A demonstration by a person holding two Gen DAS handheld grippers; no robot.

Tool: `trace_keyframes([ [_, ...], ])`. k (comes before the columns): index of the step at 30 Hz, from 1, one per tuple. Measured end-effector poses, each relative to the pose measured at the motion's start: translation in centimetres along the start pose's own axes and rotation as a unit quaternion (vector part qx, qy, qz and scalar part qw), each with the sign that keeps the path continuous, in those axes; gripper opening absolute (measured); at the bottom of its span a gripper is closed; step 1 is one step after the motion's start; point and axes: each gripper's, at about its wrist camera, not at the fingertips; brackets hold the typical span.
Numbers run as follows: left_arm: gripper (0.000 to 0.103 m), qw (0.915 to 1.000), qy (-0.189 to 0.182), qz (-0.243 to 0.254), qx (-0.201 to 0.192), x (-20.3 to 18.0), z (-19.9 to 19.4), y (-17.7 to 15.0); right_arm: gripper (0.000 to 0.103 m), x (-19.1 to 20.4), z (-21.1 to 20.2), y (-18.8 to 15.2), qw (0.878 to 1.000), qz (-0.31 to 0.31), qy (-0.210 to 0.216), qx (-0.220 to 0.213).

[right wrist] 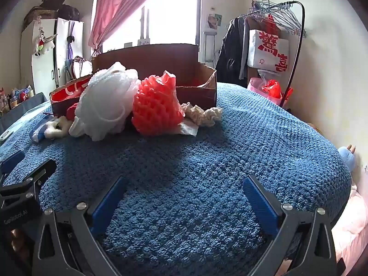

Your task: Organize soft objects

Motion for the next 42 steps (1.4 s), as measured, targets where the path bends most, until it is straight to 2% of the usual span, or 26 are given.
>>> trace_keyframes([
  [42,0.103,1.0000,-0.002,-0.003,0.007,0.05,0.11,0.00,0.103,0.06,0.05,0.00,1.000,-0.001,-0.001,0.001],
])
Point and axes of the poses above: each gripper's, at about its wrist camera, not at the fingertips, and z roughly the way its jaws point, x to its left, y to its top, and after that the axes turned 3 degrees about z, right-handed
